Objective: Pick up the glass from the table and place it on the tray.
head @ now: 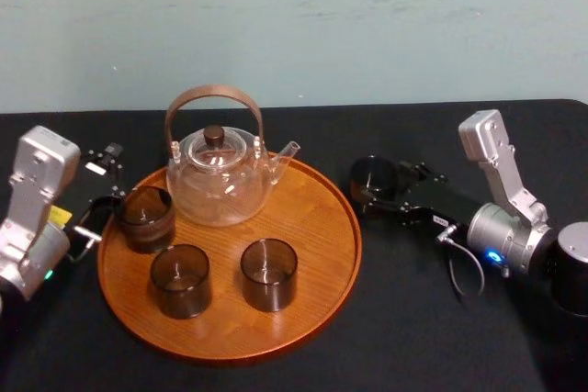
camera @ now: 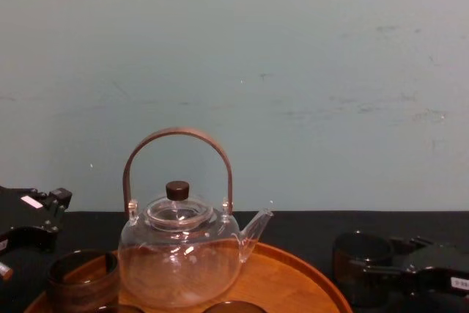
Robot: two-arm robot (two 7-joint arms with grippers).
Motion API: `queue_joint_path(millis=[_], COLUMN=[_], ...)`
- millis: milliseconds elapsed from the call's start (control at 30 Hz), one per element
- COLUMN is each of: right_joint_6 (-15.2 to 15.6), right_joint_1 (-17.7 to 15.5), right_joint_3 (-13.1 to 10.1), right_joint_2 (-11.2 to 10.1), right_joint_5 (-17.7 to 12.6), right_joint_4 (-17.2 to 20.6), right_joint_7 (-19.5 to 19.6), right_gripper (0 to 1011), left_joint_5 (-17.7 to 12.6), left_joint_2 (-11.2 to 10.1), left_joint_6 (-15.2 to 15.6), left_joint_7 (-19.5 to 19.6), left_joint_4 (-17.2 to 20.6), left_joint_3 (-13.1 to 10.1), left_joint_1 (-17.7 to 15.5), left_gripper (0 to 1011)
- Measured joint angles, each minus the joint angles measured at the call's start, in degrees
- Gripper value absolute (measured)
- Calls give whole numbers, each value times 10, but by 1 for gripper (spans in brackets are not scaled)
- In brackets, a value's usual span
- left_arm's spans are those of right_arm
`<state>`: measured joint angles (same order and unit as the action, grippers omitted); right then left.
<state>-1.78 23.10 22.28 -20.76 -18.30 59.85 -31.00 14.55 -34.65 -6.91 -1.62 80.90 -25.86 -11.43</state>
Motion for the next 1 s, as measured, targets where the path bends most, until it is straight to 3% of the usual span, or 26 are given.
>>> queue_joint_path(millis=[700, 1000], right_joint_6=[-26, -26], right_joint_1=[54, 57], right_joint_3=[19, 20], right_joint_2=[29, 31], right_joint_5=[12, 13], right_joint_4=[-84, -88], right_joint_7=[-27, -27], right_gripper=[1002, 1002], left_joint_5=[0, 0], left_joint_2=[0, 0], left_joint_6=[0, 0], left_joint_7=[0, 0], left_joint_4=[0, 0], left_joint_3=[0, 0], left_joint_1=[0, 0], left_gripper=[0, 0])
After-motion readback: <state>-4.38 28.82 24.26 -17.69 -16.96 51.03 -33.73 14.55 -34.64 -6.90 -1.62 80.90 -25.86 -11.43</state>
